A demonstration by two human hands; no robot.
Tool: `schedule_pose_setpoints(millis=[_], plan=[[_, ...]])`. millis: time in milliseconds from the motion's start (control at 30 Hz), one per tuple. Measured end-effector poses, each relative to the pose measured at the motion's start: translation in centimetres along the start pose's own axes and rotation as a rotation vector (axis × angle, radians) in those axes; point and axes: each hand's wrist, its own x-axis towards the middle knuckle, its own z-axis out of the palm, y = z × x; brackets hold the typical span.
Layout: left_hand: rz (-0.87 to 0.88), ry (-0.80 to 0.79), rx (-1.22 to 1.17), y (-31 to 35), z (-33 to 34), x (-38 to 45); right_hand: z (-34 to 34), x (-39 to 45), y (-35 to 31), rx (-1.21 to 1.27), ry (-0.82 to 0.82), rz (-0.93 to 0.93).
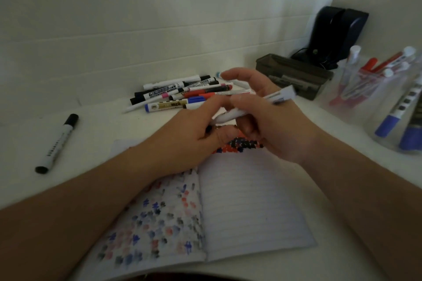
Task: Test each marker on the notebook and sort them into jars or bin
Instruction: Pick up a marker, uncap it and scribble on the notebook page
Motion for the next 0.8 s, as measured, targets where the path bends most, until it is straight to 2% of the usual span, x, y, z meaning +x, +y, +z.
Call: schedule_pose_setpoints(millis=[100, 233, 367, 533, 800], plan=[[-0.113, -0.08, 0.057, 0.1, 0.2, 0.1, -2.4, 0.0, -1.8, 0.086, 0.014, 0.121], [-0.14, -0.293, 0.422, 0.2, 0.2, 0.3, -5.2, -1.4, -2.4, -0.039, -0.075, 0.247], [-0.145, -0.303, 0.443, 0.2, 0.2, 0.5, -4.2, -3.1, 0.4, -0.296, 0.026, 0.244], [-0.15, -0.302, 0.455, 0.1, 0.2, 0.7, -3.5, -3.3, 0.8, -0.37, 0.059, 0.199], [-0.162, -0.313, 0.466, 0.2, 0.2, 0.5, -3.2, -3.1, 1.5, -0.373, 0.12, 0.25]])
